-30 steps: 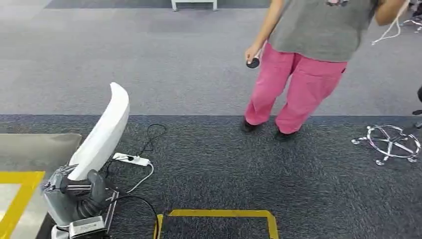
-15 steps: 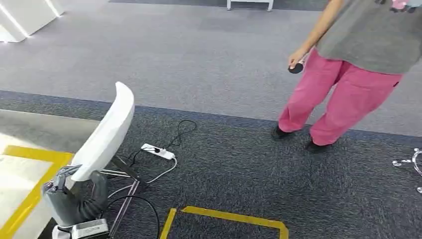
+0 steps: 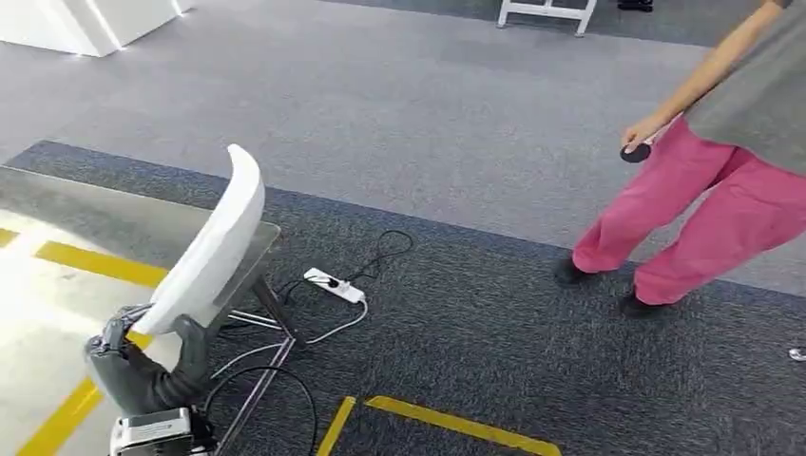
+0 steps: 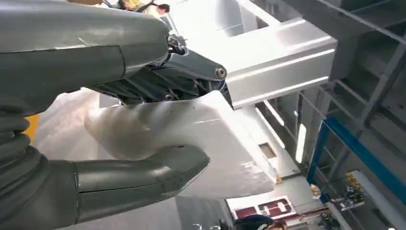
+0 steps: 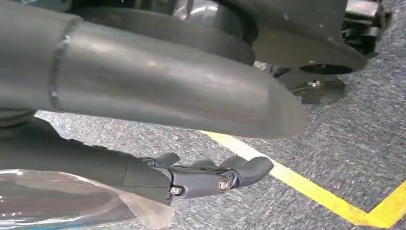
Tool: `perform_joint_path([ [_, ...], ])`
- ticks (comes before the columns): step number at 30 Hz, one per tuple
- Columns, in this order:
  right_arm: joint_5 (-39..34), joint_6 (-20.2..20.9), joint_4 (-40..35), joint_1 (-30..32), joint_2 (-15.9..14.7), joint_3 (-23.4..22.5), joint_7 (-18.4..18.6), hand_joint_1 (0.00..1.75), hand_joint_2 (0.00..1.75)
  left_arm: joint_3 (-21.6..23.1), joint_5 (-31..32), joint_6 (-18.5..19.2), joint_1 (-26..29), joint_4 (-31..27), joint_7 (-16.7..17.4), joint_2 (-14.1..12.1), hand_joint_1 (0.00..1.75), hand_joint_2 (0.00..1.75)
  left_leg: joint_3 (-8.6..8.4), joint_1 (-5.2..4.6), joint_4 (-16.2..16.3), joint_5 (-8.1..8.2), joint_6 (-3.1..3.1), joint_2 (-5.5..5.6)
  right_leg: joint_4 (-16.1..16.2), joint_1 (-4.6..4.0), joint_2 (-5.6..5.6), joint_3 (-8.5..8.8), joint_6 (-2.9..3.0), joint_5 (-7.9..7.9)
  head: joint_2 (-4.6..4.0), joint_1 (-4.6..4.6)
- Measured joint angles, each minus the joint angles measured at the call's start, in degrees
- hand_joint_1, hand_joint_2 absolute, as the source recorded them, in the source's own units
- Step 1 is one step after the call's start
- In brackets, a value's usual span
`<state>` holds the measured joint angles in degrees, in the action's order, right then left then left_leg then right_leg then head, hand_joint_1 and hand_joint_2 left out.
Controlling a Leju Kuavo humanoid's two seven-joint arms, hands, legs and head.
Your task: Take the parts from the cabinet and place them on the table.
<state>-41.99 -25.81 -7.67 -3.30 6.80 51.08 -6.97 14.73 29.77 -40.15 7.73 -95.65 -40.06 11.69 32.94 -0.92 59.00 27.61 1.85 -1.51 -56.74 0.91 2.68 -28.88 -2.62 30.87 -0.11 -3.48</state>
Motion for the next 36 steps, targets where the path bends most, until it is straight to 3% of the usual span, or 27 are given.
perform_joint_path([
  [2,0.0,0.0,0.0,0.2,0.0,0.0,0.0,0.0,0.0,0.1,-0.3,0.0,-0.1,0.0,0.0,-0.2,1.75,1.75,0.06,-0.03,0.0,0.01,0.01,-0.01,0.0,0.01,-0.04,0.57,-0.04,-0.03,0.0,0.0],
  [36,-1.2,0.1,0.0,0.5,0.0,0.0,-0.8,0.0,0.0,2.8,-7.0,0.1,-1.3,0.9,0.0,-3.4,1.75,1.75,-0.01,0.19,0.0,-0.01,-0.01,0.0,0.0,-0.19,-0.03,0.53,-0.11,-0.02,0.0,0.04],
])
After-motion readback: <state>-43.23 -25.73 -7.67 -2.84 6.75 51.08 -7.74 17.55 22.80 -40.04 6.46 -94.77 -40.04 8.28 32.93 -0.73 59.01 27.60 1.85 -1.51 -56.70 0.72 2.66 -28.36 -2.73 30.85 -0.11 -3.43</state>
